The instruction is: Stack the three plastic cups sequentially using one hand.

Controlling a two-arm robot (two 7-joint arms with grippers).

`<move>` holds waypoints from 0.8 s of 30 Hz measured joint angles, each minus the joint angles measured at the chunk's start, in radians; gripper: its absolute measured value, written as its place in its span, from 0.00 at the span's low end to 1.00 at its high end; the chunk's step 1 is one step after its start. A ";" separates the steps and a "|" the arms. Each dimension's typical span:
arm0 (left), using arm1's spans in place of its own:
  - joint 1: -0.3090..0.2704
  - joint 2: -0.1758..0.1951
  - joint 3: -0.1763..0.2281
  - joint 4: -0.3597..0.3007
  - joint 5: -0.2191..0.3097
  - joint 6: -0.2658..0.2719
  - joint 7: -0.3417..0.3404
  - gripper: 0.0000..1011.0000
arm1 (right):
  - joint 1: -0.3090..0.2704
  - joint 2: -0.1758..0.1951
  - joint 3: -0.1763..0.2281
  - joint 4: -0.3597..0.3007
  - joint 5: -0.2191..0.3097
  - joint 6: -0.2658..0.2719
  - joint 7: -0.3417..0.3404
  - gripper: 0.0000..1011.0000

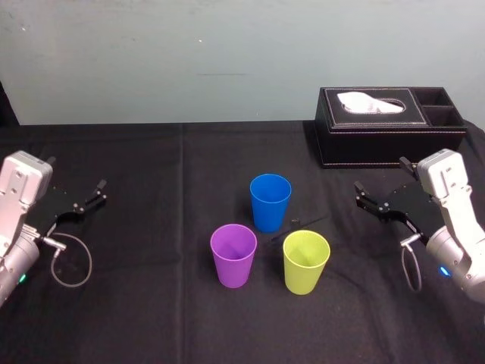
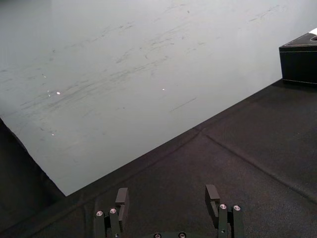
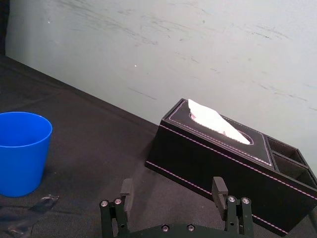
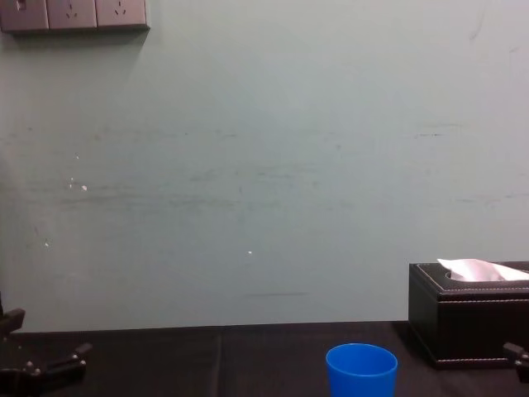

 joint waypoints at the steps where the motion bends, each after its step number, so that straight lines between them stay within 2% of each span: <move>1: 0.000 0.000 0.000 0.000 0.000 0.000 0.000 1.00 | 0.000 0.000 0.000 0.000 0.000 0.000 0.000 0.99; 17: 0.000 0.000 0.000 0.000 0.000 0.000 0.000 1.00 | 0.000 -0.001 0.001 0.000 0.000 0.000 0.001 0.99; 24: 0.000 0.000 0.000 0.000 0.000 0.000 0.000 1.00 | -0.008 -0.013 0.026 0.000 0.012 0.002 0.035 0.99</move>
